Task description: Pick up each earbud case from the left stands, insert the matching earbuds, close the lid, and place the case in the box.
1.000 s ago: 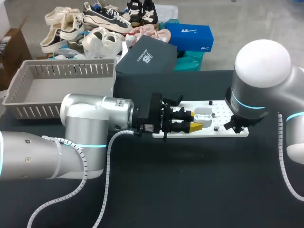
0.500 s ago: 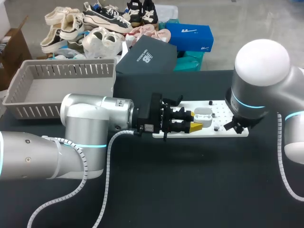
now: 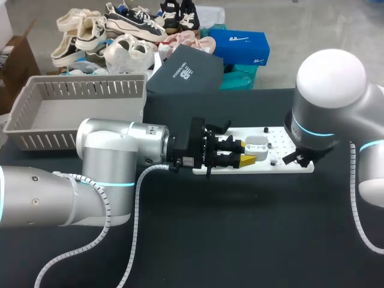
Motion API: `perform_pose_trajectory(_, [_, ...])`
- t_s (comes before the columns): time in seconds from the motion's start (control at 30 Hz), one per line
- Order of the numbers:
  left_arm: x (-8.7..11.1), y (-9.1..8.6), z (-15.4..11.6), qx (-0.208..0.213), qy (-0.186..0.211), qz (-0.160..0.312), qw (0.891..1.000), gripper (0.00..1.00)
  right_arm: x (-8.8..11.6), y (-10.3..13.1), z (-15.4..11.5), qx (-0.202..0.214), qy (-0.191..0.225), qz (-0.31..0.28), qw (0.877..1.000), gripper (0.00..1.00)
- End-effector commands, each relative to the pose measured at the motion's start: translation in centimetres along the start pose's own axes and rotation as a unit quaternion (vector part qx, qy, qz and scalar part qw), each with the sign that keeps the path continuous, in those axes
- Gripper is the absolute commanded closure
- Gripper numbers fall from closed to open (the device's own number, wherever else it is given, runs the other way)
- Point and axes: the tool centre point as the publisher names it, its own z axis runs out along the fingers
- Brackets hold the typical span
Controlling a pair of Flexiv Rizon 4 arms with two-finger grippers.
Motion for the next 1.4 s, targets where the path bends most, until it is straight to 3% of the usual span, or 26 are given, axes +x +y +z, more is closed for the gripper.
perform_pose_trajectory(0.03, [0.1, 0.1, 0.0, 0.001, 0.0, 0.0, 1.0, 1.0, 0.1, 0.0, -0.2, 0.001, 0.0, 0.0, 1.0, 1.0])
perform_pose_trajectory(0.23, [0.1, 0.1, 0.0, 0.001, 0.0, 0.0, 1.0, 1.0, 0.2, -0.1, -1.1, 0.002, -0.002, 0.005, 1.0, 1.0])
perform_pose_trajectory(0.43, [0.1, 0.1, 0.0, 0.001, 0.0, 0.0, 1.0, 1.0, 0.5, -0.9, -3.8, -0.018, -0.022, 0.03, 0.999, 1.0])
perform_pose_trajectory(0.83, [0.1, 0.1, 0.0, 0.001, 0.0, 0.0, 1.0, 1.0, -0.3, -0.8, -13.6, -0.057, -0.1, 0.029, 0.993, 1.0])
perform_pose_trajectory(1.1, [0.1, 0.1, 0.0, 0.001, 0.0, 0.0, 1.0, 1.0, -0.8, 1.4, -18.4, -0.078, -0.117, -0.009, 0.99, 1.0])
perform_pose_trajectory(1.4, [0.1, 0.1, 0.0, 0.001, 0.0, 0.0, 1.0, 1.0, -1.4, 4.9, -19.4, -0.065, -0.083, -0.034, 0.994, 1.0])
